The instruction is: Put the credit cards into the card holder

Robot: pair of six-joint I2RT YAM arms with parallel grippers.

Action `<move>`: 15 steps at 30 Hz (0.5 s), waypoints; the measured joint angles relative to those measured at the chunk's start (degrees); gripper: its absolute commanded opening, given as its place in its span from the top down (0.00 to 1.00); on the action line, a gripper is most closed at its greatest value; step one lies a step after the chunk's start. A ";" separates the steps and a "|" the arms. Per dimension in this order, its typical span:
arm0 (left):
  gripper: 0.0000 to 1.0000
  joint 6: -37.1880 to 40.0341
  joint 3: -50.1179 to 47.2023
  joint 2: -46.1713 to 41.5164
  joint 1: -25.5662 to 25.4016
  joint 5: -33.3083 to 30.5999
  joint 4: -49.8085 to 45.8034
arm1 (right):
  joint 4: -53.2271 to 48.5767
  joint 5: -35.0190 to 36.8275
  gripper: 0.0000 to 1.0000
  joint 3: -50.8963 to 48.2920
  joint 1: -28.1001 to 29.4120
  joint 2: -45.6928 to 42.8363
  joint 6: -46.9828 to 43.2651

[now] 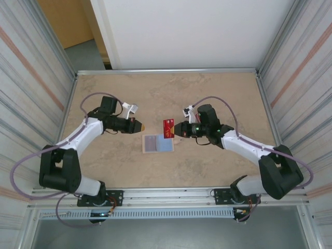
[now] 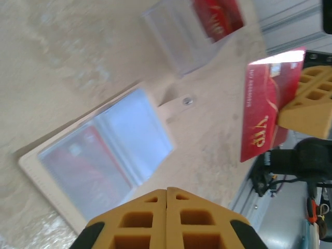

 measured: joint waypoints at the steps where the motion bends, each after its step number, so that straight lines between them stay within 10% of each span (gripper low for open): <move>1: 1.00 -0.04 0.00 1.33 -0.17 -1.09 -0.17 | -0.74 0.02 1.00 0.39 0.02 1.29 0.00; 15: 1.00 -1.33 0.13 11.32 -5.20 -9.22 -1.22 | -5.90 -0.72 1.00 6.71 2.43 12.85 -0.98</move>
